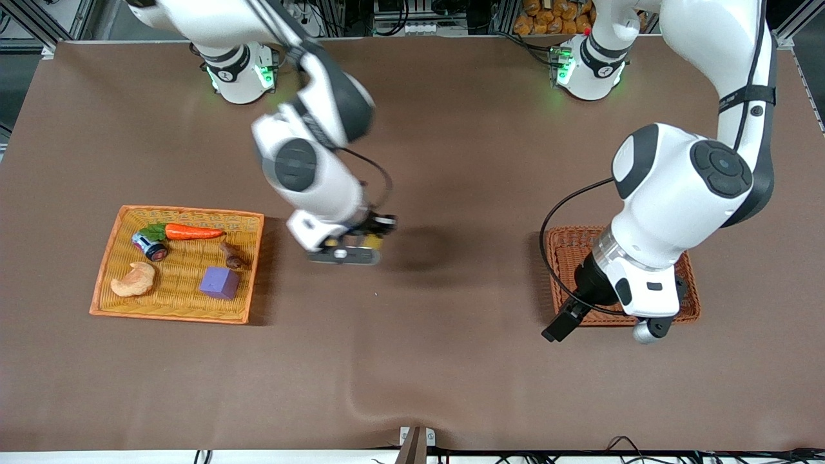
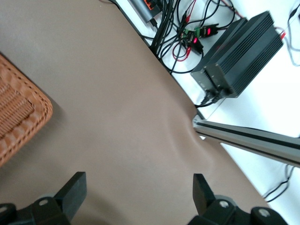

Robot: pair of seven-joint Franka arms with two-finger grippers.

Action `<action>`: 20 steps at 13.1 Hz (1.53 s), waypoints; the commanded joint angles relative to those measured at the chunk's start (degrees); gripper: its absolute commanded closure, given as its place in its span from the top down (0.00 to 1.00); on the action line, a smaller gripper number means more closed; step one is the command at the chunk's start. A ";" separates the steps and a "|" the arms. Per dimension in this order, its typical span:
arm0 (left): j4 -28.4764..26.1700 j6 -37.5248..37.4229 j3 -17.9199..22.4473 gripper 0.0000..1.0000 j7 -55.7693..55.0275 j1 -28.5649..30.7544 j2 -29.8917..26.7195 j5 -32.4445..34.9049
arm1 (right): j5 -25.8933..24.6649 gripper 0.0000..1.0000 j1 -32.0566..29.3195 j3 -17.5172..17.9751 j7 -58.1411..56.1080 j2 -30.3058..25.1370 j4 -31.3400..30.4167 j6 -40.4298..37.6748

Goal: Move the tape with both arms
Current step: 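Lift the tape with the right gripper while the left gripper moves toward it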

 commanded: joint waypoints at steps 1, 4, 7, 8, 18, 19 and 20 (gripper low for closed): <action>-0.59 -0.24 0.72 1.00 -6.69 -2.22 -2.01 3.21 | -3.93 0.00 5.09 -1.18 9.87 12.93 12.36 2.49; -0.59 -0.24 0.46 1.00 -11.08 -3.28 -2.18 4.36 | -4.71 0.00 7.55 -1.27 14.28 16.03 12.02 6.82; -0.85 -0.24 0.02 1.00 -16.89 -3.28 -2.18 4.62 | -7.43 0.85 7.82 -1.18 14.20 15.34 11.49 6.04; -1.21 -0.32 -0.24 1.00 -16.90 -3.63 -2.18 4.45 | -9.27 1.00 7.12 -1.09 14.20 13.85 11.49 4.73; -1.30 -4.37 0.11 1.00 -19.62 -11.79 6.68 9.36 | -7.36 1.00 -11.93 -0.74 -4.85 -16.62 -4.55 -13.40; -1.30 -4.37 0.11 1.00 -19.19 -13.90 8.52 9.46 | -7.36 1.00 -14.65 -0.74 -8.79 -20.05 -8.77 -11.39; -1.30 -4.37 0.11 1.00 -18.75 -16.35 10.28 9.81 | -7.36 1.00 -17.55 -0.74 -12.04 -23.05 -12.55 -10.67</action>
